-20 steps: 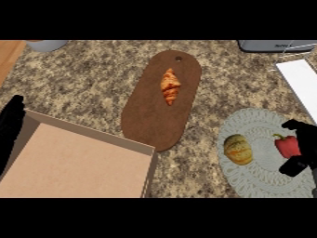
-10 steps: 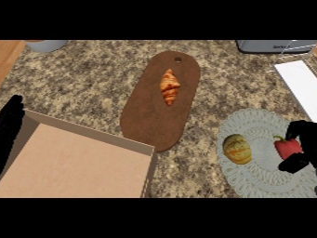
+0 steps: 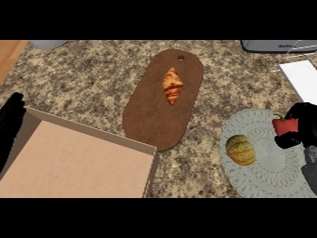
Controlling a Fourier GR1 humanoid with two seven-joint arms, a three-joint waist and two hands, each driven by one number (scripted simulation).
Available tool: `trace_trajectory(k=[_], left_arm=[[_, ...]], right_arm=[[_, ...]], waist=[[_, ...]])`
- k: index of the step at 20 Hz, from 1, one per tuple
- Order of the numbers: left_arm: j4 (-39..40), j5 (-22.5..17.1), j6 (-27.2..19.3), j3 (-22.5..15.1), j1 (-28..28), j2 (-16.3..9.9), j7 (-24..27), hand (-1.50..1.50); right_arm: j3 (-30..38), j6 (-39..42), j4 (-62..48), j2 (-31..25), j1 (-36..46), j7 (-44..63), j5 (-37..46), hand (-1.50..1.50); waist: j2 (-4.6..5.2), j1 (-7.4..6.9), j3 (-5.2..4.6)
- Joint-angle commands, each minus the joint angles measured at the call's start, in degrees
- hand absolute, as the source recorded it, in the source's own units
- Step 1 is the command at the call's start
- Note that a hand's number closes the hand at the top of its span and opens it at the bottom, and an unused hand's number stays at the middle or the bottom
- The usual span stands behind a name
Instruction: Pick the bell pepper from the placemat and place it in the tiered shelf
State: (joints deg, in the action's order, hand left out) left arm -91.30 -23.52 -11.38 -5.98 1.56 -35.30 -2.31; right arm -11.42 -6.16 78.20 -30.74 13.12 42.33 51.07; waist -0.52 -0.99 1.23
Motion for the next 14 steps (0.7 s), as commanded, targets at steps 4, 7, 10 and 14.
trace_trajectory(k=[4,7,10,14], left_arm=[[4.7,1.1,0.3,-3.5,-0.5,2.8,-1.2,0.0],[4.7,-0.2,2.1,-3.2,1.3,1.6,-2.0,0.0],[7.5,1.1,0.6,-2.8,0.6,2.7,-0.4,0.0],[6.1,1.2,-0.4,-2.5,-0.5,2.1,-2.2,0.0]], right_arm=[[7.7,2.7,-8.0,8.2,19.5,26.0,3.1,1.5],[8.6,3.5,-8.9,9.1,26.5,32.0,7.2,1.5],[9.4,3.1,-9.1,12.2,30.6,34.3,9.5,1.5],[13.5,1.7,-5.8,13.5,37.3,36.6,12.1,1.5]], waist=[[1.66,-2.15,-1.48],[1.07,-2.16,-1.5],[0.92,-0.48,-1.48],[0.58,0.75,-1.42]])
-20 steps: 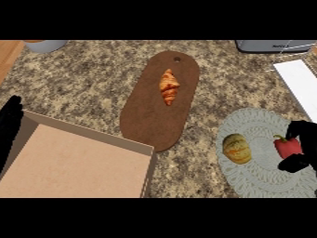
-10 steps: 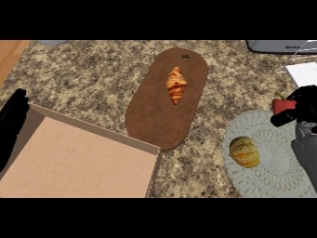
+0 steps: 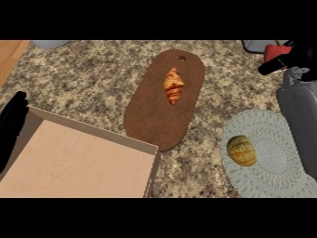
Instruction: Pick the bell pepper from the placemat and place it in the tiered shelf
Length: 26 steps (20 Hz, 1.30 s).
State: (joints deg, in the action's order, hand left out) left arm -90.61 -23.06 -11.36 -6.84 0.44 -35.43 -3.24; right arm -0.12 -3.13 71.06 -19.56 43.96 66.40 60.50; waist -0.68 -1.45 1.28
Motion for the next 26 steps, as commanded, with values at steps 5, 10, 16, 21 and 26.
trace_trajectory(k=[5,10,16,21,26], left_arm=[[5.2,1.1,-0.5,-1.7,2.8,2.4,-0.3,0.0],[4.9,0.1,-0.3,-0.5,1.9,1.8,-1.5,0.0],[5.4,-0.1,0.8,0.0,3.1,1.6,-0.1,0.0],[5.1,-0.3,0.9,-0.3,4.0,1.8,0.1,0.0],[4.0,0.5,0.8,-0.4,5.3,1.6,1.0,0.0]], right_arm=[[3.5,-1.9,5.6,5.3,10.0,14.4,9.2,1.5],[4.6,3.1,7.2,5.9,15.7,15.1,15.7,1.5],[8.0,7.0,4.9,3.5,21.3,12.9,22.6,1.5],[11.4,16.2,1.6,0.2,24.3,10.2,26.0,1.5],[14.5,19.7,-2.1,-0.7,27.3,8.2,28.6,1.5]], waist=[[0.51,1.72,-1.46],[0.47,2.03,-1.44],[0.69,1.76,-1.46],[0.47,2.55,-1.51],[0.5,1.75,-1.46]])
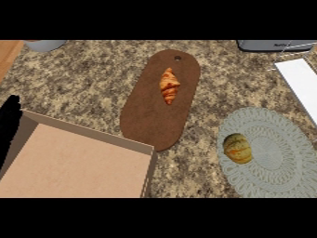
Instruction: Pick the bell pepper from the placemat and place it in the tiered shelf
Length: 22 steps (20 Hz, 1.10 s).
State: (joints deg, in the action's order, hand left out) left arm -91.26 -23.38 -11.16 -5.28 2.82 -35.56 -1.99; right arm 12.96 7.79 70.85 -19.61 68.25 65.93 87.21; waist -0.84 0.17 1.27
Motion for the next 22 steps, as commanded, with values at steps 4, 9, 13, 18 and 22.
trace_trajectory(k=[4,9,13,18,22], left_arm=[[6.5,0.0,1.8,-1.0,3.5,1.7,0.9,0.0],[4.8,1.5,-0.5,-2.3,2.5,3.1,0.0,0.0],[7.2,1.7,0.9,-2.6,2.7,3.9,2.3,0.0],[6.6,1.8,0.1,-2.3,0.8,3.6,0.0,0.0],[6.1,0.9,1.7,-0.9,-0.1,1.3,-1.5,0.0]], right_arm=[[5.7,5.7,-4.4,-3.8,1.8,4.6,2.6,1.5],[8.1,6.9,-7.6,-7.2,3.1,1.9,5.3,1.5],[8.9,6.6,-8.4,-6.1,0.9,1.4,7.0,1.5],[14.4,2.3,-9.7,-11.1,-2.3,-4.3,5.3,1.5],[17.1,-1.8,-11.3,-11.1,-2.8,-4.7,4.0,1.5]], waist=[[1.04,-0.03,-1.41],[1.05,-0.13,-1.34],[1.16,0.08,-1.4],[1.21,0.46,-1.27],[1.24,-0.27,-1.26]])
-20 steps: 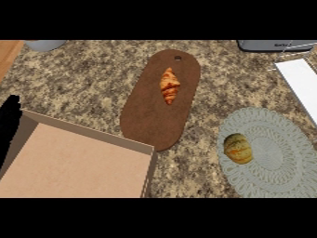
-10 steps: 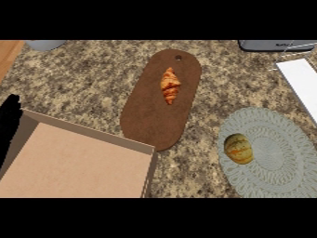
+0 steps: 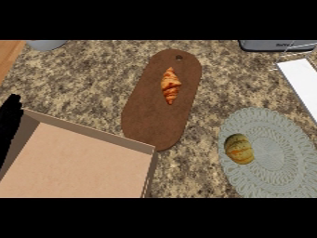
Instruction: Pick the bell pepper from the placemat and place it in the tiered shelf
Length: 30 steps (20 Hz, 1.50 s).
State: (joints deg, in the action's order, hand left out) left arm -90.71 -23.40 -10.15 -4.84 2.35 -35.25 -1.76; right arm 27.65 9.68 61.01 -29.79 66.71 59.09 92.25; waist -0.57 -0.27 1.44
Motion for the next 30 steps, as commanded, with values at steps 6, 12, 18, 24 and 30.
trace_trajectory(k=[6,12,18,24,30], left_arm=[[6.3,1.0,-0.1,-1.3,-0.1,1.8,-2.0,0.0],[5.5,1.6,-0.1,-1.6,0.2,2.3,-1.8,0.0],[6.6,0.1,1.2,-0.1,1.0,1.8,-1.4,0.0],[5.1,1.6,-0.4,-1.7,0.9,2.4,-3.1,0.0],[5.9,0.5,0.3,-0.1,0.8,2.5,-2.6,0.0]], right_arm=[[6.1,-9.5,0.1,-0.2,-5.0,6.8,0.1,1.5],[7.4,-5.3,-3.9,-3.4,-8.3,0.5,-1.3,-1.5],[6.9,-12.3,0.6,-0.7,-9.0,0.0,-3.1,-1.5],[11.5,-17.3,3.3,-1.3,-7.7,-1.3,-9.0,-1.5],[14.0,-18.5,11.1,-0.2,-7.3,-2.2,-14.6,-1.5]], waist=[[1.05,0.57,-1.46],[0.79,0.44,-1.47],[0.66,0.3,-1.5],[0.61,0.56,-1.44],[0.5,1.03,-1.48]])
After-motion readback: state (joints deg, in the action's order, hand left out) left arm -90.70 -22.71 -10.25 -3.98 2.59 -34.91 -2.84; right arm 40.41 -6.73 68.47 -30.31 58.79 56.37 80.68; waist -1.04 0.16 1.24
